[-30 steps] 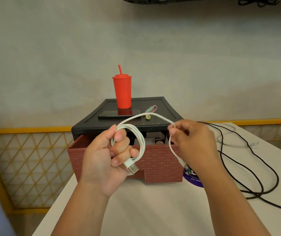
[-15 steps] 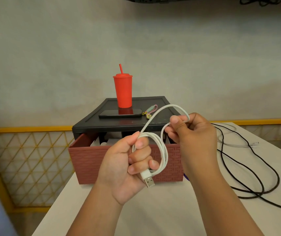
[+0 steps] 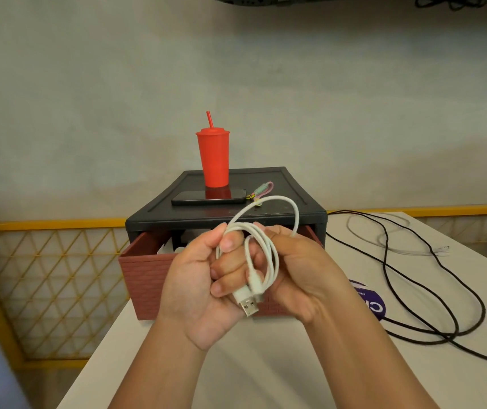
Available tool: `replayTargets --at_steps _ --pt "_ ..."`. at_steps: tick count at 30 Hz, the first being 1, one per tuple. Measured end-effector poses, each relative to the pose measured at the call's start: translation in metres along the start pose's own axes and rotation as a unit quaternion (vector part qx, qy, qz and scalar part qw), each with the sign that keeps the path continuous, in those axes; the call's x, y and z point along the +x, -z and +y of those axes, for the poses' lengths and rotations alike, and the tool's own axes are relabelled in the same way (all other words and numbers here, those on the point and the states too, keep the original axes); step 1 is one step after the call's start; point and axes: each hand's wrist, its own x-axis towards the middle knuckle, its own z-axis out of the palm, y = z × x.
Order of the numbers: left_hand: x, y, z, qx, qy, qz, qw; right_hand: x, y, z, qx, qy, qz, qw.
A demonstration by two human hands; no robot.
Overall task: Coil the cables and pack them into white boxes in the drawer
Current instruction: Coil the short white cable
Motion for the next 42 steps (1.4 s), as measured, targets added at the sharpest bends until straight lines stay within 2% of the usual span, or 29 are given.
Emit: replayTargets --at_steps 2,5,8,11,16,24,29,32,35,39,40,42 --pt "-0.003 -0.005 0.002 0.078 -0.068 0.102 0.989 -0.005 -0.002 -0.003 -0.019 0.016 0.009 1.0" --pt "-0.004 -0.012 0.003 0.178 -0.136 0.171 0.96 -0.011 -0.003 -0.007 -0.035 0.006 -0.011 0.999" --pt "-0.005 -0.013 0.003 0.251 -0.173 0.194 0.932 -0.009 -0.003 -0.003 -0.064 -0.017 -0.048 0.997" --pt "-0.005 -0.012 0.003 0.3 -0.198 0.208 0.91 -0.008 -0.004 0.001 -0.121 -0.03 -0.122 0.985" --pt "-0.006 -0.01 0.008 0.347 -0.219 0.243 0.879 -0.01 -0.002 0.004 -0.232 -0.035 -0.062 0.97" --pt "-0.003 -0.011 0.005 0.34 -0.228 0.248 0.878 -0.016 0.01 -0.014 -0.336 -0.019 -0.068 0.939" --pt "-0.004 -0.014 0.007 0.243 -0.238 0.231 0.911 -0.026 0.027 -0.036 -0.425 -0.018 -0.097 0.9" --pt "-0.002 -0.015 0.002 0.222 -0.23 0.223 0.921 -0.033 0.043 -0.05 -0.473 -0.027 -0.098 0.875" --pt "-0.003 -0.015 0.008 0.207 -0.243 0.219 0.922 -0.04 0.063 -0.06 -0.517 -0.045 -0.075 0.852" --pt "-0.009 -0.013 0.02 0.193 -0.25 0.23 0.92 -0.04 0.084 -0.067 -0.543 -0.037 -0.002 0.839" --pt "-0.009 -0.013 0.019 0.192 -0.243 0.229 0.923 -0.038 0.084 -0.066 -0.563 -0.031 0.009 0.826" --pt "-0.006 -0.014 0.013 0.191 -0.23 0.221 0.928 -0.034 0.086 -0.062 -0.628 -0.025 0.011 0.778"
